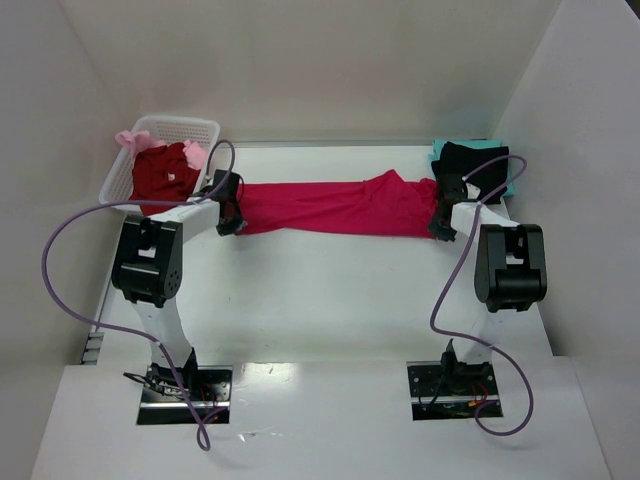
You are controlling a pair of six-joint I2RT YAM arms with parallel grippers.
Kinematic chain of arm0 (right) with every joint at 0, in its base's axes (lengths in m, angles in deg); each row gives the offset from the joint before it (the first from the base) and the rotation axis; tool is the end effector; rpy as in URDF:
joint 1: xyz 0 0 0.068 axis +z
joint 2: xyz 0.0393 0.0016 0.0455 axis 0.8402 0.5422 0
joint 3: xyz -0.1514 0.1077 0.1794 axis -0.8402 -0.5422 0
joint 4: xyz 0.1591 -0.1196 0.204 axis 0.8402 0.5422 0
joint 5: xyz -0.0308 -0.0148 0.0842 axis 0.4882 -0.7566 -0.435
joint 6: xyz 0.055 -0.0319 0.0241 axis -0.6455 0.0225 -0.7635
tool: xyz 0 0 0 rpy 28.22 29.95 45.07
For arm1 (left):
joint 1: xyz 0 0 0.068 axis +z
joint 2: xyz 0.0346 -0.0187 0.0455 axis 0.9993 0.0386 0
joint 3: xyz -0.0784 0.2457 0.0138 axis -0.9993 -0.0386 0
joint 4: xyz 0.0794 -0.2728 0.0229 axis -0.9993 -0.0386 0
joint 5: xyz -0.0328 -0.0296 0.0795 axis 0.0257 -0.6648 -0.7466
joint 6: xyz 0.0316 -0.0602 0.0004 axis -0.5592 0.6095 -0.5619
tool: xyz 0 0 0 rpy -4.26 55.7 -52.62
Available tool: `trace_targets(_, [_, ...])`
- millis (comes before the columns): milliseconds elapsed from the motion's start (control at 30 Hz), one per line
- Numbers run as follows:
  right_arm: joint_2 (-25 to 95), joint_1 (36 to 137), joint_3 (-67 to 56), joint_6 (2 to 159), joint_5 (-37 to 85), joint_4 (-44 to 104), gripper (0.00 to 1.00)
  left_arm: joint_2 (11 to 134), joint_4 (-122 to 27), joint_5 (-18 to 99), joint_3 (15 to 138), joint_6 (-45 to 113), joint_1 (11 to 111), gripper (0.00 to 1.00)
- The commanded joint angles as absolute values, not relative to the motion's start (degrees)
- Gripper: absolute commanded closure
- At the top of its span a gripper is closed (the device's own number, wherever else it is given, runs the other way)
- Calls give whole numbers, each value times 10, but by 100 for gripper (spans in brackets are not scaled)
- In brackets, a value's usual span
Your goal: Fold and stack the t-shirts
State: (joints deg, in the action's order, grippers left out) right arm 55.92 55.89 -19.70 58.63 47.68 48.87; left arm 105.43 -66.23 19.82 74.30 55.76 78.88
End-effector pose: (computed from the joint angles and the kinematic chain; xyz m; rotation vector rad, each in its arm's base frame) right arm 0.3781 -0.0232 0.1168 0.7488 2.4604 -0.1838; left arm 0.4158 -0.0533 0.1214 -0.6099 2.4329 -0.0210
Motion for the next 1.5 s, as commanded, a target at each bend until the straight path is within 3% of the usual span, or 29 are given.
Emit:
trace_targets(0, [562,555,-178,595,488,462,81,1062,-662,169,768,556,792,100])
trace_targets(300, [550,522,-171,601,499,480,88,1052,-701,138,768,541,792,100])
trace_targets(733, [524,503,-172,607,499,486,89,1012,-746,123,742,512,792,100])
trace_targets(800, [524,503,-172,607,484,481,83,1005,-746,134,736,506,792,100])
trace_targets(900, [500,503,-183,612,462,459,63,999,-751,139,731,506,792,100])
trace_targets(933, [493,503,-196,617,439,452,50,999,-751,139,731,506,792,100])
trace_targets(1067, [464,503,-218,632,384,425,30,999,-762,134,731,500,792,100])
trace_targets(1233, [459,503,-230,638,345,411,27,1010,-762,122,731,500,792,100])
trace_targets(1467, [485,521,-236,644,320,391,36,1015,-762,116,736,512,792,100])
